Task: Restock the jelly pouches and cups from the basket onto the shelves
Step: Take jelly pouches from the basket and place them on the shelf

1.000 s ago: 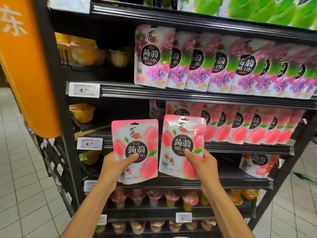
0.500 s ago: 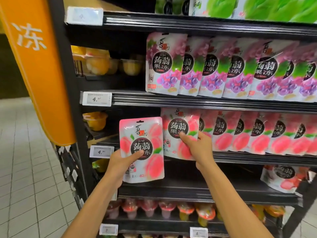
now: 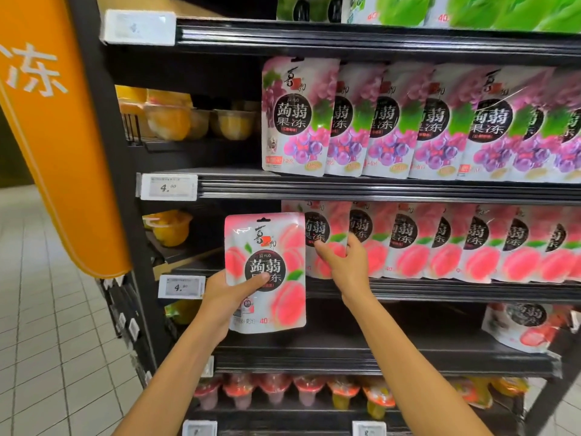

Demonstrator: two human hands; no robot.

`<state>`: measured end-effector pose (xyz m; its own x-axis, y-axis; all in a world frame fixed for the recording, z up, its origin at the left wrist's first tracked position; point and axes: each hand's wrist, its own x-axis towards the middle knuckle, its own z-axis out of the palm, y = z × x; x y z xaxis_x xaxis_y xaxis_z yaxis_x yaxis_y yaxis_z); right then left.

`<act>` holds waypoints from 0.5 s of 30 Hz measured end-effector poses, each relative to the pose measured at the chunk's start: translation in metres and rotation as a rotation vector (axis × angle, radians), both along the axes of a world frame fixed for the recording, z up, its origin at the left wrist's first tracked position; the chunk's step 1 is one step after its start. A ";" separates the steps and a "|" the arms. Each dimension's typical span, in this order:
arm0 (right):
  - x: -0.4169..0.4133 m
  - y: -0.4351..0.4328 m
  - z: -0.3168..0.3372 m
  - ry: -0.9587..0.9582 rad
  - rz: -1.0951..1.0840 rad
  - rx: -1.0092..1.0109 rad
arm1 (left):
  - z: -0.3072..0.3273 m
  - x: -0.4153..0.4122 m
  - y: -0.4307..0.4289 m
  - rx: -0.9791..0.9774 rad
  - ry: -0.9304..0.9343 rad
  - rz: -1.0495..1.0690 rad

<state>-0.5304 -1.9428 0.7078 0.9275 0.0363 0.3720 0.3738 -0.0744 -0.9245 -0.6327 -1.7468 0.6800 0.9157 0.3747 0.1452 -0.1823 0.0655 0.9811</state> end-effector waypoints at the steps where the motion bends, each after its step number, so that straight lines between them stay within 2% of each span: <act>1: -0.001 -0.003 -0.002 -0.023 -0.015 -0.034 | -0.001 0.000 0.000 0.000 -0.003 -0.002; 8: -0.007 -0.022 -0.020 -0.105 -0.088 -0.131 | -0.008 0.006 -0.003 0.010 0.001 -0.008; 13: -0.012 -0.024 -0.024 -0.136 -0.413 -0.445 | -0.009 0.010 -0.009 0.010 0.004 -0.015; 15: -0.014 -0.024 -0.023 -0.165 -0.451 -0.468 | -0.009 0.011 -0.010 0.008 0.012 -0.011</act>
